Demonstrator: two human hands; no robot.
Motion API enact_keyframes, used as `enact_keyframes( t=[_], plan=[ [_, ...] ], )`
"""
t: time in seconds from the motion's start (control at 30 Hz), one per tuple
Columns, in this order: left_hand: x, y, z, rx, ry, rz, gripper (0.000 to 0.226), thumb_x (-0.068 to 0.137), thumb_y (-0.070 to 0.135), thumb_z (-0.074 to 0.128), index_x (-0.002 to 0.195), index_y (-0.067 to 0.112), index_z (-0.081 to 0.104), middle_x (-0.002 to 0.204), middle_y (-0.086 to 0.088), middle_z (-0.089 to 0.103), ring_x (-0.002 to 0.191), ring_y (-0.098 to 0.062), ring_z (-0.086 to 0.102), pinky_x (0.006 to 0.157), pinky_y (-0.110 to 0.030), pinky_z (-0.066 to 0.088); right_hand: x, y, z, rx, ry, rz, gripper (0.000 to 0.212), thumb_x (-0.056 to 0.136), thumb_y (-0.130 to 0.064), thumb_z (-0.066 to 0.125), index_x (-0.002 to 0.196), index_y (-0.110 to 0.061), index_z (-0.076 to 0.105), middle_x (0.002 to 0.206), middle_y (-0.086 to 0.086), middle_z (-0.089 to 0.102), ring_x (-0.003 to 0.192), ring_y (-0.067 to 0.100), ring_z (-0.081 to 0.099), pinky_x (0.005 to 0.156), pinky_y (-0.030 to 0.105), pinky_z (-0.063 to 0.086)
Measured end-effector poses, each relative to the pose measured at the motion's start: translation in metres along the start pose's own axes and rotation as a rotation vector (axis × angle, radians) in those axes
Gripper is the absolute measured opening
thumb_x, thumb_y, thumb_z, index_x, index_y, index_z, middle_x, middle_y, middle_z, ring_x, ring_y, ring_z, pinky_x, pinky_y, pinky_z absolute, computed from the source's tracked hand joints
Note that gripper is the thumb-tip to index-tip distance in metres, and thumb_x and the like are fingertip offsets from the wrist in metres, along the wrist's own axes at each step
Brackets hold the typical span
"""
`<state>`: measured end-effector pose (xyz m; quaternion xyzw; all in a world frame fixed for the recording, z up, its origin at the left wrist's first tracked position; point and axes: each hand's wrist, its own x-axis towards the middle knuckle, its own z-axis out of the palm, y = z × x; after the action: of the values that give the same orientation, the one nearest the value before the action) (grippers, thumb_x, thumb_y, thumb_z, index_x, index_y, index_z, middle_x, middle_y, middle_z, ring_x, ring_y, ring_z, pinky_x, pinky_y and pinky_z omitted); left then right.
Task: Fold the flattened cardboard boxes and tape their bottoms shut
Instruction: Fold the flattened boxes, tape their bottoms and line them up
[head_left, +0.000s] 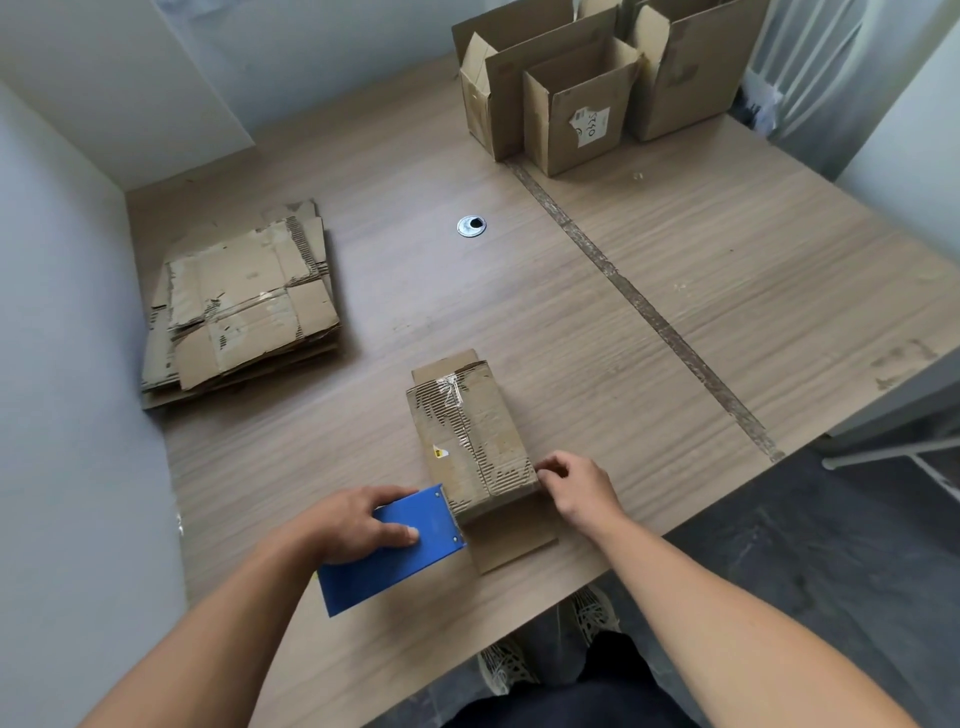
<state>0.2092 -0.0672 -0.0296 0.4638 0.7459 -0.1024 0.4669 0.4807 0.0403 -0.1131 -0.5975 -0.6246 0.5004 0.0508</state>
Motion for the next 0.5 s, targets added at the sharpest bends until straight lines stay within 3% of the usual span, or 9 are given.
enact_keyframes(
  t=[0.07, 0.13, 0.33, 0.5],
  plan=[
    [0.0, 0.001, 0.0, 0.005, 0.006, -0.003, 0.072, 0.069, 0.069, 0.063, 0.137, 0.055, 0.046, 0.128, 0.014, 0.059, 0.112, -0.012, 0.056, 0.093, -0.032, 0.042, 0.003, 0.011, 0.007, 0.151, -0.015, 0.06, 0.01, 0.084, -0.038, 0.064, 0.086, -0.038, 0.074, 0.094, -0.007, 0.075, 0.095, 0.018, 0.068, 0.088, 0.037, 0.056],
    [0.001, 0.003, -0.001, 0.005, 0.006, 0.003, 0.065, 0.076, 0.063, 0.066, 0.138, 0.054, 0.046, 0.129, 0.013, 0.059, 0.112, -0.012, 0.056, 0.092, -0.032, 0.041, 0.019, 0.036, 0.019, 0.232, -0.013, 0.09, 0.009, 0.074, -0.043, 0.064, 0.078, -0.041, 0.072, 0.089, -0.005, 0.075, 0.093, 0.02, 0.07, 0.086, 0.046, 0.058],
    [0.002, 0.002, -0.001, 0.003, 0.006, -0.007, 0.064, 0.077, 0.063, 0.067, 0.137, 0.055, 0.045, 0.129, 0.012, 0.058, 0.112, -0.014, 0.055, 0.092, -0.033, 0.041, 0.01, 0.01, 0.012, 0.379, 0.04, 0.197, 0.005, 0.084, -0.018, 0.069, 0.081, -0.022, 0.067, 0.089, 0.007, 0.073, 0.087, 0.027, 0.072, 0.077, 0.049, 0.062],
    [0.001, 0.003, 0.0, 0.001, 0.011, -0.004, 0.057, 0.083, 0.058, 0.067, 0.136, 0.057, 0.045, 0.128, 0.012, 0.059, 0.11, -0.014, 0.055, 0.089, -0.032, 0.04, 0.006, -0.005, 0.014, 0.75, 0.028, 0.394, 0.016, 0.092, 0.004, 0.057, 0.089, -0.01, 0.05, 0.114, 0.024, 0.062, 0.108, 0.036, 0.064, 0.069, 0.043, 0.061]
  ],
)
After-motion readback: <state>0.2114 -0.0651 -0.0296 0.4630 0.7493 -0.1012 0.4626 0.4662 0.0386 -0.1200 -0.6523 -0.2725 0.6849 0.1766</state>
